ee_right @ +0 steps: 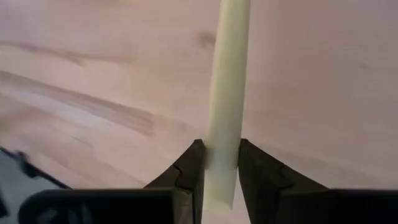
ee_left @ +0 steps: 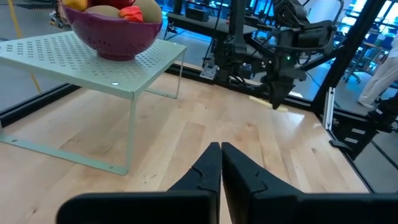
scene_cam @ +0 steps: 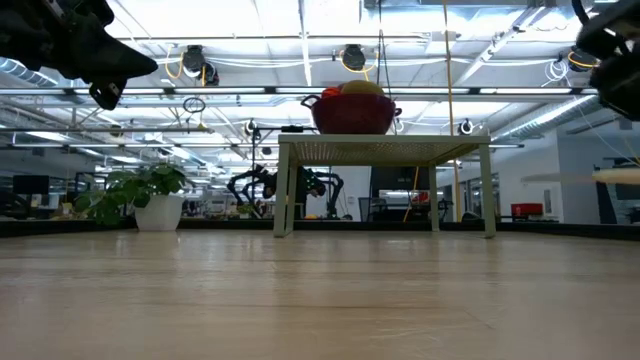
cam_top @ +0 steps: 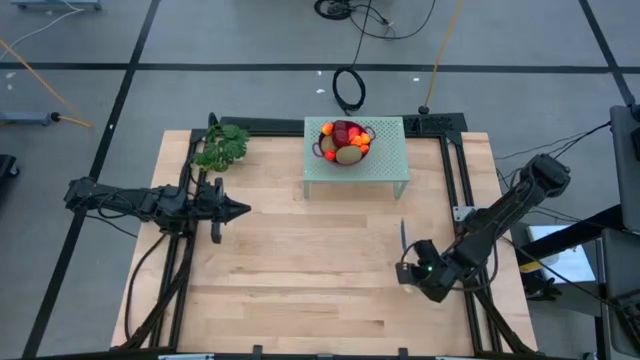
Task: Pick & Place Fruit
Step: Put the knife on the shelf
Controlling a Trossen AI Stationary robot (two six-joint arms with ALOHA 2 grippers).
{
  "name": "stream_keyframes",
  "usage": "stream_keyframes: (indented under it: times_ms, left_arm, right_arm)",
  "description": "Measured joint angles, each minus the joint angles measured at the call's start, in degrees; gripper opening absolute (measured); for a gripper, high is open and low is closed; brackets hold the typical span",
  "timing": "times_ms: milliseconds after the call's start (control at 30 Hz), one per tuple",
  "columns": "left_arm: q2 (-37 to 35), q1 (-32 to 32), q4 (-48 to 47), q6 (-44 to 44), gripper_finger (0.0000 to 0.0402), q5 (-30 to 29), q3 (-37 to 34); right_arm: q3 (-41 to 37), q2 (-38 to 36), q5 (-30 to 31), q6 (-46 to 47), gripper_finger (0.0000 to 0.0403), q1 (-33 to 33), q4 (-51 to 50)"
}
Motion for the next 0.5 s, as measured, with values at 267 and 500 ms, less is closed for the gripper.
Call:
stream_keyframes:
  times_ms: [267, 500]
  left_arm:
    - [0.00, 0.00, -0.03, 0.33, 0.0006, 0.00, 0.00]
    - [-0.01, 0.00, -0.14, 0.37, 0.0013, 0.00, 0.00]
  right_arm:
    - [0.02, -3.35, 9.83, 0.28, 0.0067, -0.02, -0.70]
    - [0.04, -5.13, 19.41, 0.13, 0.0067, -0.02, -0.74]
